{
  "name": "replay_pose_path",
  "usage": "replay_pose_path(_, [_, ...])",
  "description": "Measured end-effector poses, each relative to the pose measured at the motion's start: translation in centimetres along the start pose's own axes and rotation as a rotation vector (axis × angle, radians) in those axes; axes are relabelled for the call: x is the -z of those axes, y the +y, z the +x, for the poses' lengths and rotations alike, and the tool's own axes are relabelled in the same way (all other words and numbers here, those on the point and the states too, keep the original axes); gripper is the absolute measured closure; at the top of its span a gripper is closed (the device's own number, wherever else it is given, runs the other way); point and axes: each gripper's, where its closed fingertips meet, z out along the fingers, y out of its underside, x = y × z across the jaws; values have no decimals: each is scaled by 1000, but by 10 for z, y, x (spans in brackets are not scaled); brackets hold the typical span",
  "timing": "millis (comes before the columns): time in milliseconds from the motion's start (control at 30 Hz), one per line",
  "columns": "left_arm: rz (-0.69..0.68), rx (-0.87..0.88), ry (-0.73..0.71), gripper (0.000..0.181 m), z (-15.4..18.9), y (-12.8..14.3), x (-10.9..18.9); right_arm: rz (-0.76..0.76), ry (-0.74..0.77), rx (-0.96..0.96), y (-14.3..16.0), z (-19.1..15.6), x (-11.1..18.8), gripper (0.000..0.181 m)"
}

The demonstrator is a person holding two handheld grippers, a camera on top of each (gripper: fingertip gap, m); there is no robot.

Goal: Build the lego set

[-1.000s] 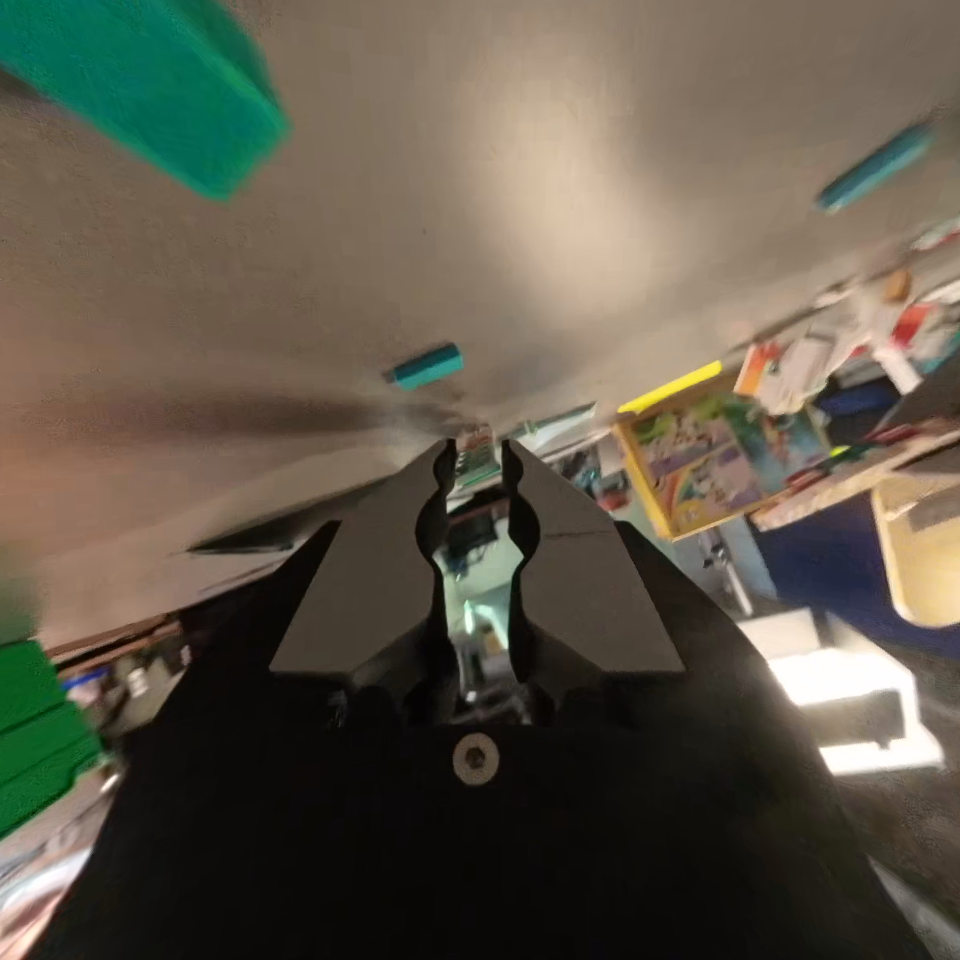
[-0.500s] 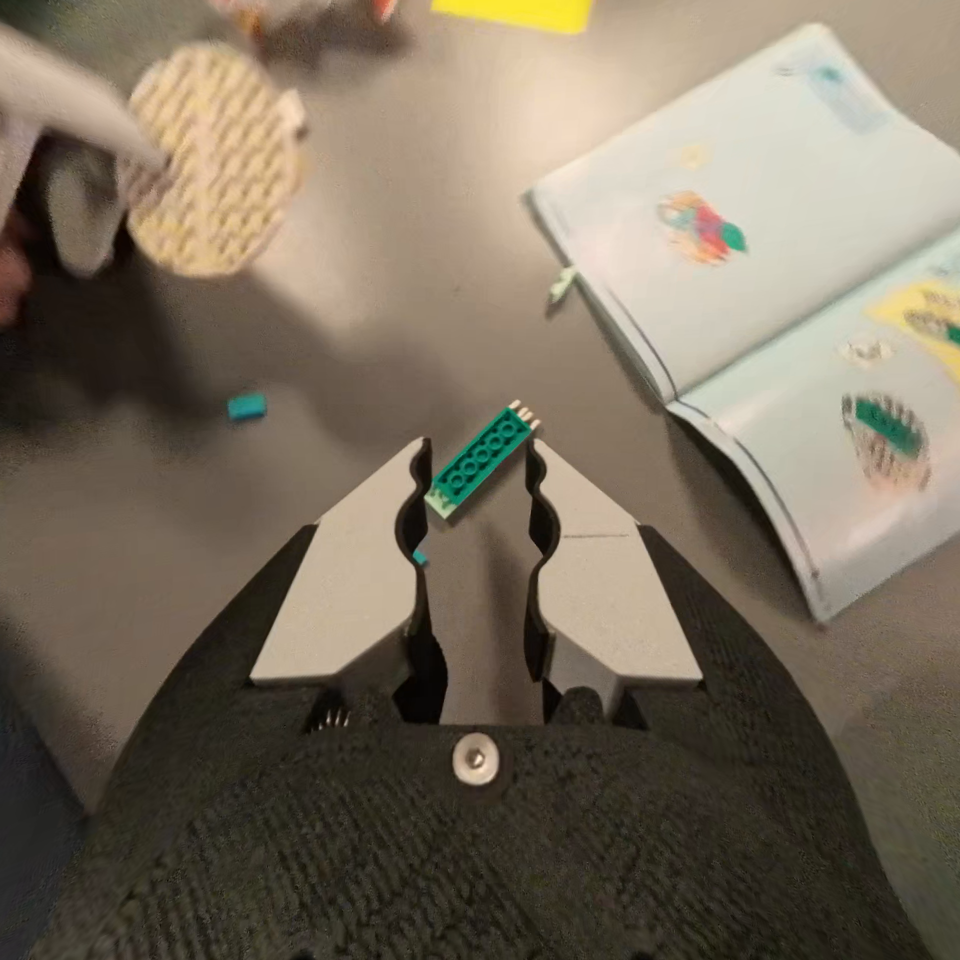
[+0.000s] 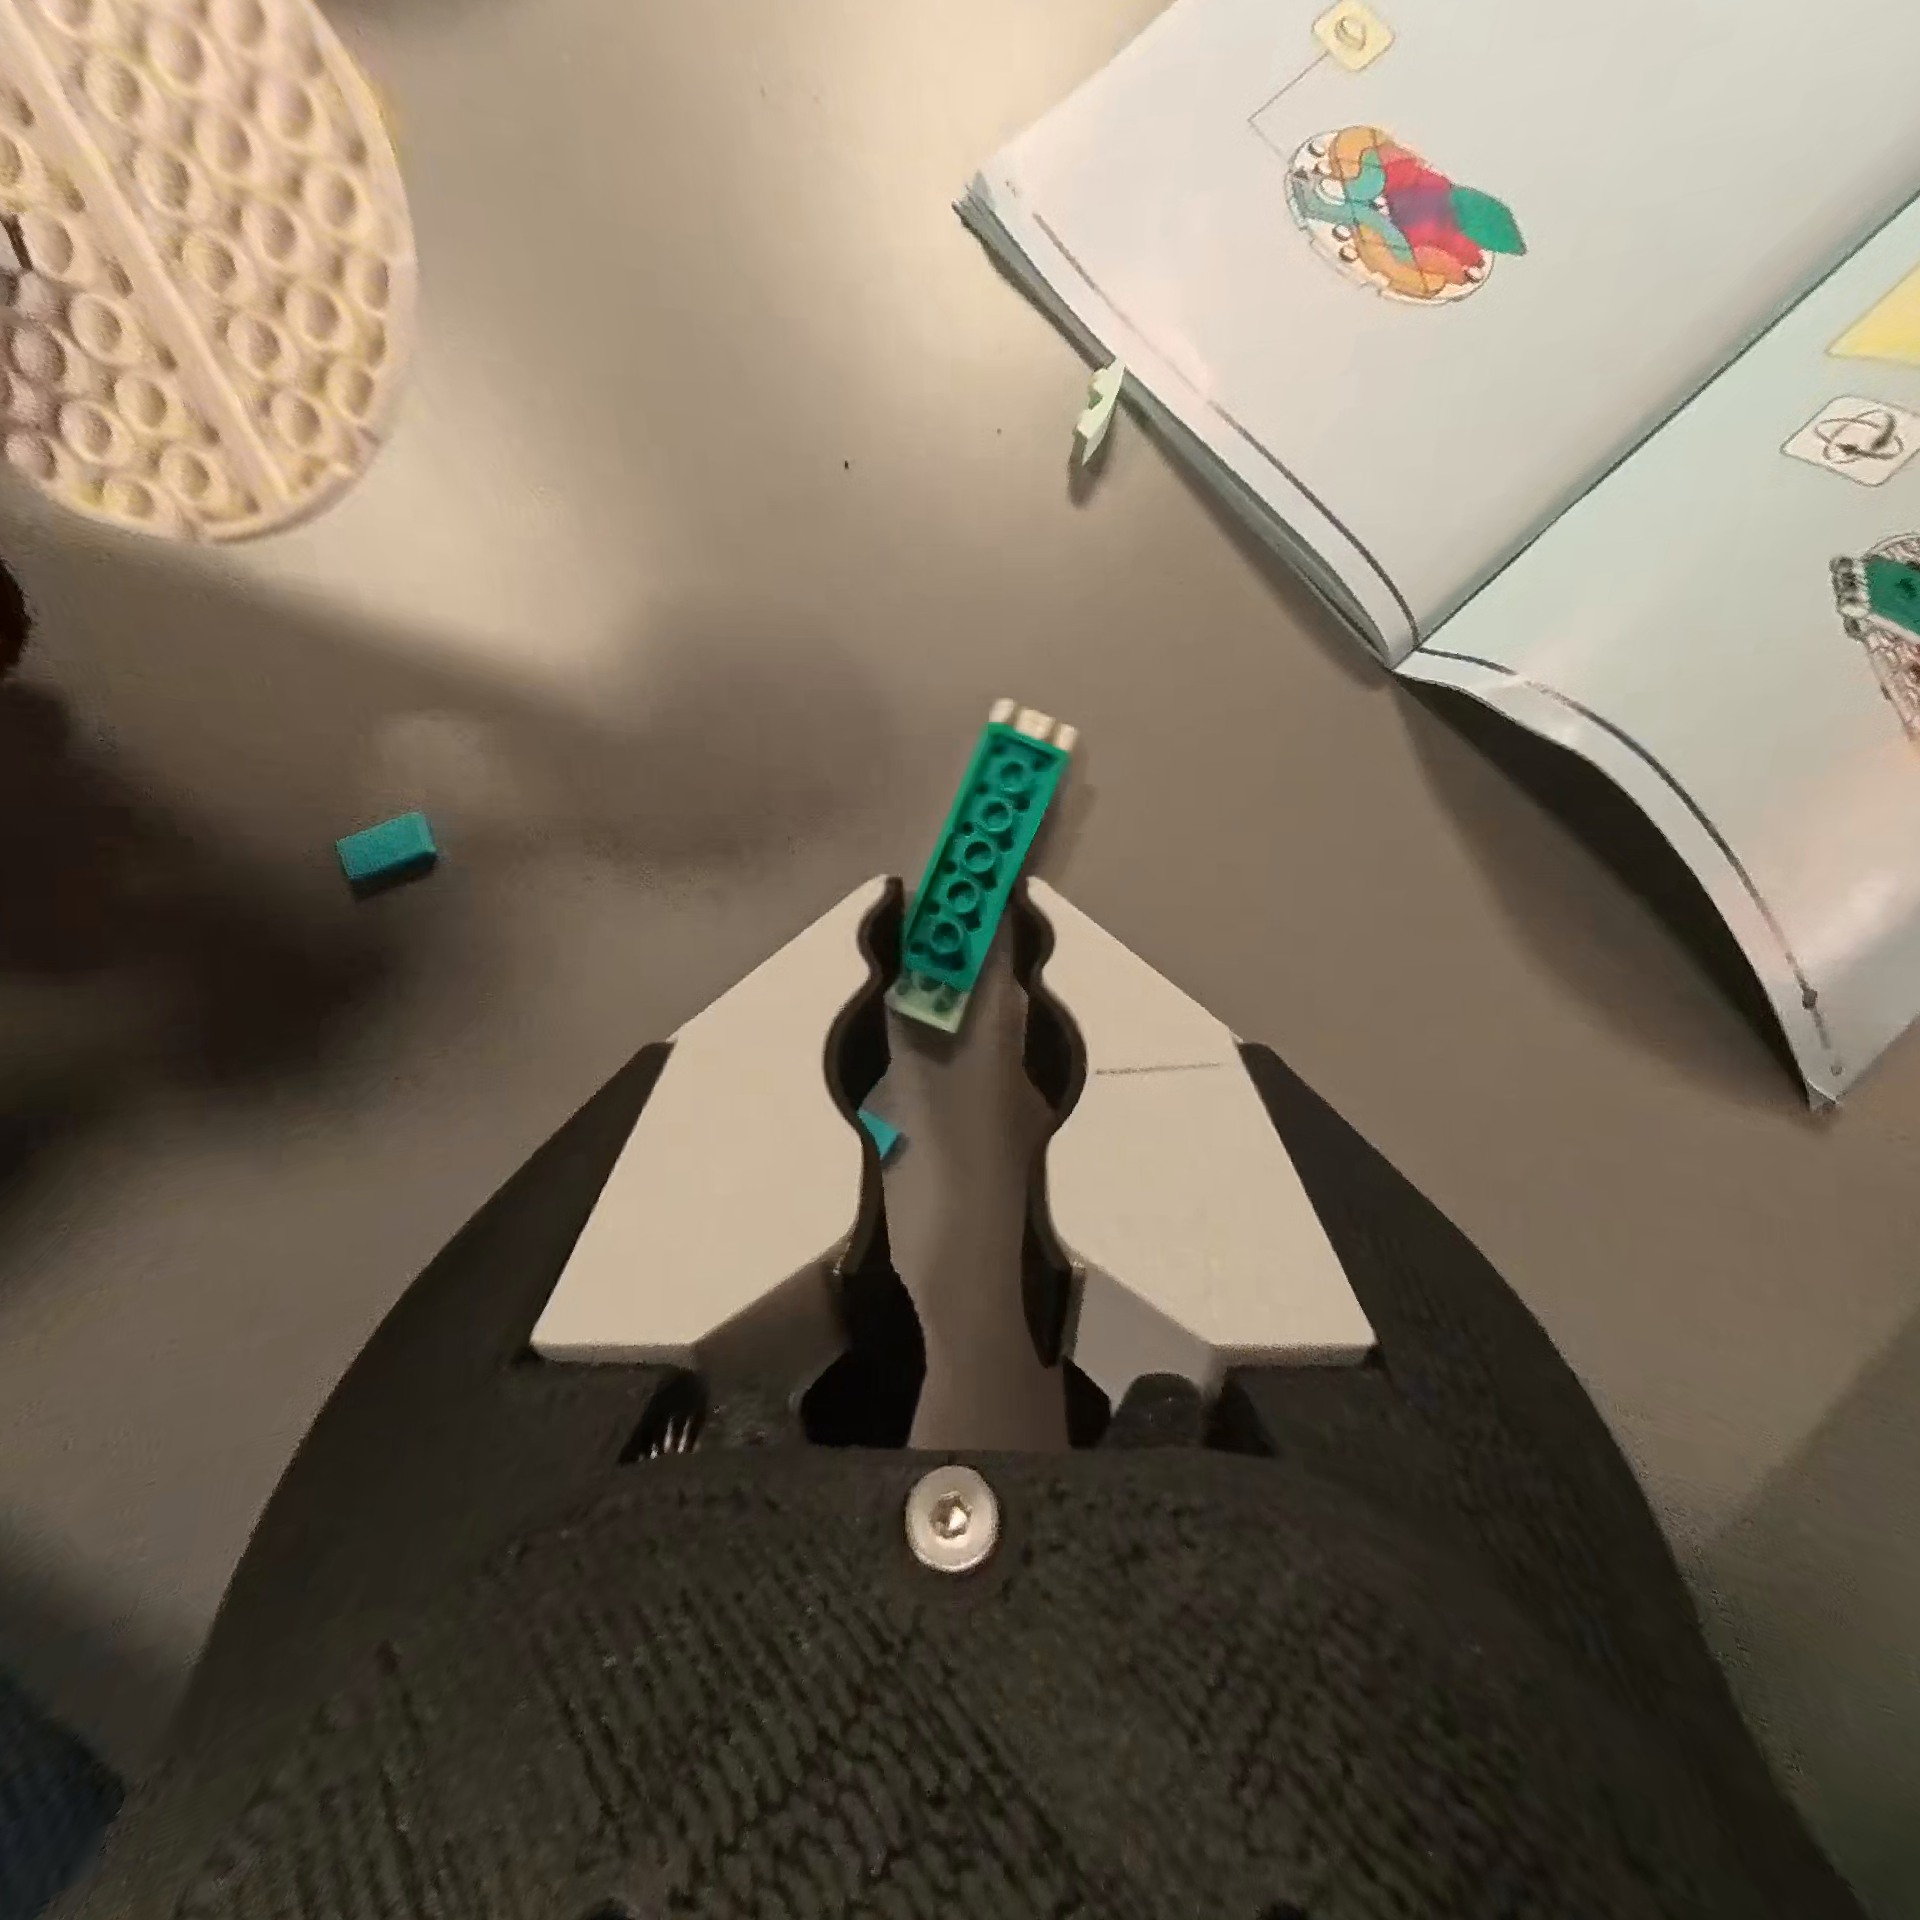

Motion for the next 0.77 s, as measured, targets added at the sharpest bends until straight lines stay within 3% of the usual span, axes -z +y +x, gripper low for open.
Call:
replay_pose_path(133, [35, 20, 21, 177, 1, -8, 2, 11, 9, 23, -6, 4, -3, 166])
replay_pose_path(233, [29, 42, 32, 177, 0, -8, 3, 103, -3, 57, -29, 0, 4, 166])
replay_pose_path(400, [-11, 88, 32, 177, -3, -3, 0, 352, -196, 172, -91, -54, 34, 167])
replay_pose_path(567, [-40, 136, 51, 177, -3, 1, -1, 309, -254, 307, -101, -87, 27, 166])
replay_pose_path(767, [-46, 175, 37, 177, -7, 1, -2, 219, -220, 375, -97, -94, 15, 166])
